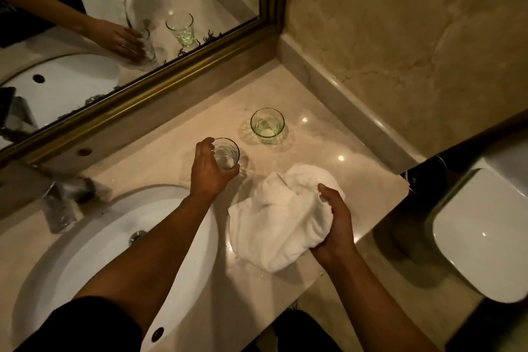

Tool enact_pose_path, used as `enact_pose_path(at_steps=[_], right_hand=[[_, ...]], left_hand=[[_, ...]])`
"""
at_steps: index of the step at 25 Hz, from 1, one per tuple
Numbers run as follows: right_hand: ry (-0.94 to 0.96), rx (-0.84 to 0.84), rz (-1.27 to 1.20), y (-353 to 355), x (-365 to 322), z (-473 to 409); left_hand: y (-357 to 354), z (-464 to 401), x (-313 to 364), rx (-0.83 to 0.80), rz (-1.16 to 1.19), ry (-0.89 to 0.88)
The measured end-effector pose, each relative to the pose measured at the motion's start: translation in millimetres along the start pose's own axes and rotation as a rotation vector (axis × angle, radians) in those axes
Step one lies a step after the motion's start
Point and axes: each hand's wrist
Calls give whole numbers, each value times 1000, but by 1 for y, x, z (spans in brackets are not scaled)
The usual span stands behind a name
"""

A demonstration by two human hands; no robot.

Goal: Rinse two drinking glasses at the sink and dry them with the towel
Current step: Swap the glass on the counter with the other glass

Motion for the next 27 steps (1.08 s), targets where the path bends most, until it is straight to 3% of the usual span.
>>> enact_pose_path(at_steps=[7, 14, 16, 18, 20, 22, 25, 27], right_hand=[[-48, -82, -77, 8, -4, 2], [-57, 17, -140, 26, -6, -2], [-15, 12, -209, 27, -9, 0], [38, 26, -280, 26, -10, 1], [83, 64, -313, 23, -8, 1], [106, 67, -316, 18, -3, 1], [54, 21, -312, 3, -5, 11], [11, -42, -309, -13, -10, 22]], left_hand=[[-9, -6, -2, 13, -3, 21], [-10, -7, -4, -62, -32, 73], [-6, 7, -5, 5, -109, 154], [-5, 45, -4, 183, -93, 257], [-4, 98, 5, 230, 62, 415], [-11, 133, 12, 75, 299, 613], [-26, 146, 24, -108, 610, 764], [-25, 143, 50, -282, 1067, 911]])
Point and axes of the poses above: each hand's wrist, its own z-axis away from the middle knuckle, its own y-axis out of the back of the hand, x = y × z, and after that the axes turned 2 degrees about x, right-handed
